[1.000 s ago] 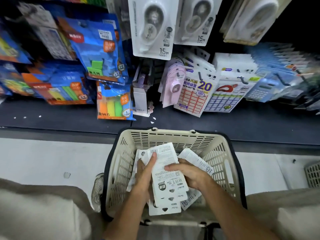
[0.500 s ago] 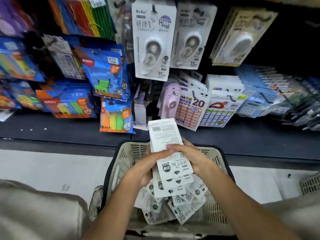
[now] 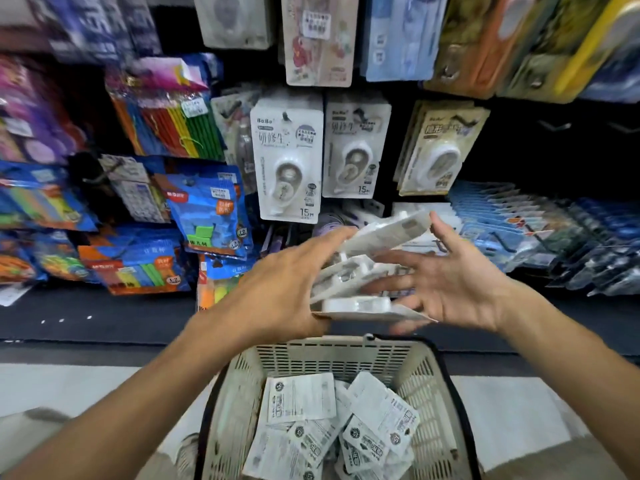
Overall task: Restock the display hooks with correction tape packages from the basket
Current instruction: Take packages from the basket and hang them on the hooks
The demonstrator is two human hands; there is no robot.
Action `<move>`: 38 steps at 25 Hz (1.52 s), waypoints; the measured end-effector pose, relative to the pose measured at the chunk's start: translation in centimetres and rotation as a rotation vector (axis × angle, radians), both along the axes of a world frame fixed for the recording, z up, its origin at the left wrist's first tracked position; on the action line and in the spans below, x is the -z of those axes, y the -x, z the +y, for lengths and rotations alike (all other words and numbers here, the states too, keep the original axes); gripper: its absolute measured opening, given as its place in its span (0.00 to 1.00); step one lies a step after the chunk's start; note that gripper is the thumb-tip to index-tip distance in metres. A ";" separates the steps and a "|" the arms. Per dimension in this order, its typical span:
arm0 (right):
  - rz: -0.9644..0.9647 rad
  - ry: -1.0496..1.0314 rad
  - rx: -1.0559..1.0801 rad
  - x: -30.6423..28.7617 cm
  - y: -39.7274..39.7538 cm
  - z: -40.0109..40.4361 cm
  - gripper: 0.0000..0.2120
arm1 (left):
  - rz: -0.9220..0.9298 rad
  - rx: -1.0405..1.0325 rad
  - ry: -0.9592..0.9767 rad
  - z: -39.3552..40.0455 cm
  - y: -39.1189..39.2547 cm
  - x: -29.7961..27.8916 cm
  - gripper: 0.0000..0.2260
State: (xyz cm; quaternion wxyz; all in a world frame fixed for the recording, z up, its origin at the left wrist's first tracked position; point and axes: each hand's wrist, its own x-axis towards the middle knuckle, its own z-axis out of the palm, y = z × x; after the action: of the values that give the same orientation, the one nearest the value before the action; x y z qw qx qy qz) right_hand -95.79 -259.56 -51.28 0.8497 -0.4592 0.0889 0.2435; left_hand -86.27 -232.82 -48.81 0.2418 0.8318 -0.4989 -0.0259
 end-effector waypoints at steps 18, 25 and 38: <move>-0.229 0.219 0.716 -3.7 0.0 3.7 0.10 | -0.060 -0.219 0.334 -1.4 -2.5 1.3 0.49; -0.434 0.434 0.958 -6.0 -0.7 2.9 0.12 | 0.400 -0.371 0.451 -1.8 -2.6 2.0 0.35; -0.284 0.529 0.998 -5.6 -2.5 7.0 0.09 | 0.852 -0.435 0.972 2.8 -4.5 -1.6 0.31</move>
State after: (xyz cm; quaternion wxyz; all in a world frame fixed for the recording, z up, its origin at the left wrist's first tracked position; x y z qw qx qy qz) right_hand -93.30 -252.55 -45.71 0.7217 -0.5864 0.2376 -0.2809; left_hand -81.77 -230.01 -47.17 0.7630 0.6273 -0.1366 -0.0750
